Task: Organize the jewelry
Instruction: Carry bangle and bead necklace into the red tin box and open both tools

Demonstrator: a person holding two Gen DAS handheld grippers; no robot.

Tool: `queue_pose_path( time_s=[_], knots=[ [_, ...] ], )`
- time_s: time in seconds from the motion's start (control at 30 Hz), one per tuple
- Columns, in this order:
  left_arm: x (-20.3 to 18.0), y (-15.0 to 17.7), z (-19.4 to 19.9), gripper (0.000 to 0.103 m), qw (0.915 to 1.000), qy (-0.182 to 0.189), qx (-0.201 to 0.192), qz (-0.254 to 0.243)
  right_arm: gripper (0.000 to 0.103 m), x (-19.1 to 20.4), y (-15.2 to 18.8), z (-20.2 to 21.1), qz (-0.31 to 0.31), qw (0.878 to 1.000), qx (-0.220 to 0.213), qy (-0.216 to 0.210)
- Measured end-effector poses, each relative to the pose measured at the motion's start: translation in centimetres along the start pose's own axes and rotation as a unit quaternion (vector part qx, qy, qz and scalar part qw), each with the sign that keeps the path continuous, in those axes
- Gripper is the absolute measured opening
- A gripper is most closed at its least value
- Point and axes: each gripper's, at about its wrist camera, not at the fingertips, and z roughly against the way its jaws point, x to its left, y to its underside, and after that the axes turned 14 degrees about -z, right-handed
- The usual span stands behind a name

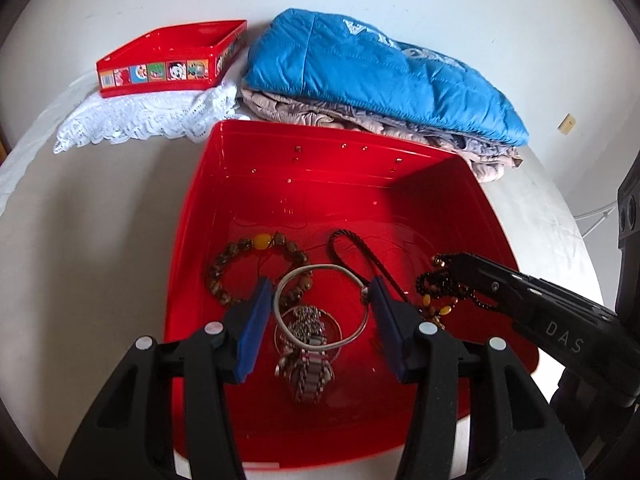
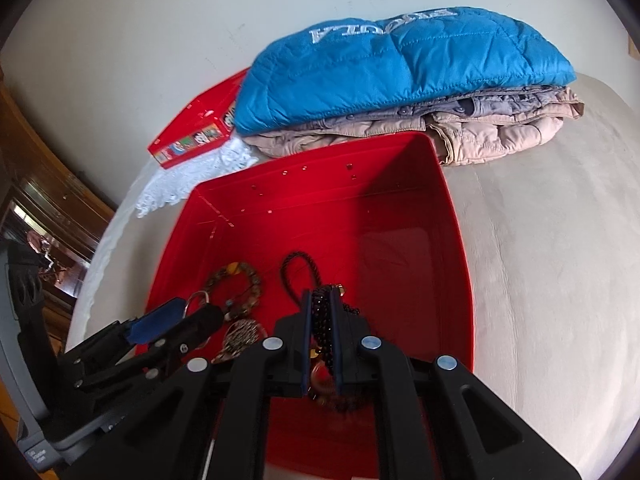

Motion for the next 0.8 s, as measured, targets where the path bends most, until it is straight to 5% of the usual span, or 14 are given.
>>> queue_pose_path(
  time_s=[0.53,0.8],
  knots=[
    [0.6,-1.1,0.4,0.062,0.9999,0.006,-0.007,0.008,0.015,0.7,-0.7,2.4,0.023,0.998,-0.064,0.006],
    [0.8,-0.6,5.3,0.08,0.9983,-0.025,-0.053,0.008,0.042,1.1,0.7,7.1,0.04,0.992,-0.115,0.016]
  ],
)
